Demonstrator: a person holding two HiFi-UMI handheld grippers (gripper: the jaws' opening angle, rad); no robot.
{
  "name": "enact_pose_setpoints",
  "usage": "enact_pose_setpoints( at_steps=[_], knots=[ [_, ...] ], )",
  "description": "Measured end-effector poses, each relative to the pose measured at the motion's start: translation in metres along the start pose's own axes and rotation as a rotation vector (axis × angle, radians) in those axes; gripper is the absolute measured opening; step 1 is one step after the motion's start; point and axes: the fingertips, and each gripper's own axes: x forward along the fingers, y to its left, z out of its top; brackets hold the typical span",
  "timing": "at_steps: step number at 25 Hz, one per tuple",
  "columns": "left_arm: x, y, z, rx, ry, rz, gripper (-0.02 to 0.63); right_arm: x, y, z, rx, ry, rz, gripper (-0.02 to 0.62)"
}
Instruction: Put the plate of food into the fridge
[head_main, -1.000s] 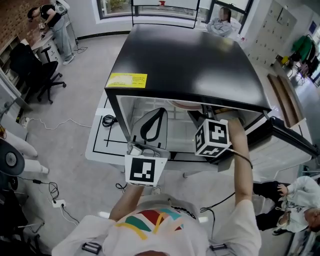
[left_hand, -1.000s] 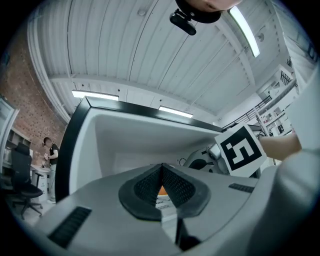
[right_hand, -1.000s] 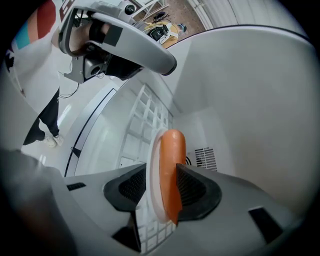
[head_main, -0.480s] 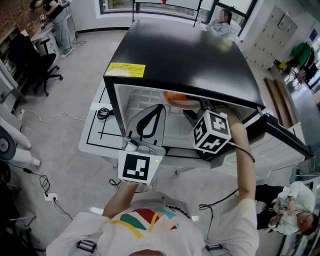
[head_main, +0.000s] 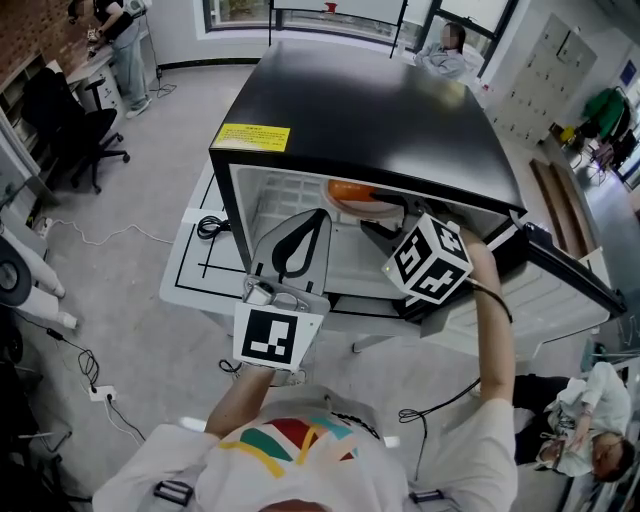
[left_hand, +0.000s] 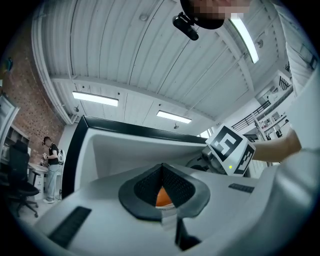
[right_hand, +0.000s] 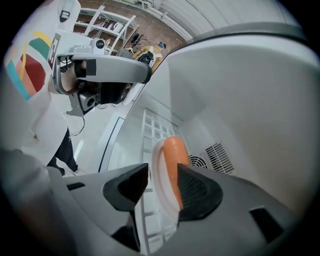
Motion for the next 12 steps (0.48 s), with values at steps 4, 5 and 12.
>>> enact_pose_setpoints(
  at_steps=[4,5,12],
  knots=[
    [-0.001,0.001,-0.001,0.006,0.000,0.004,0.006,-0.004,-0.002,0.002,0.020,-0.042,-0.079,0.158],
    [-0.001,0.001,-0.001,0.007,0.002,0.005,0.006,-0.006,-0.002,0.001,0.016,-0.047,-0.112,0.158],
    [0.003,0.001,-0.004,0.010,0.011,0.001,0.006,-0.039,-0.017,0.013,0.265,-0.264,-0.342,0.122]
  ],
)
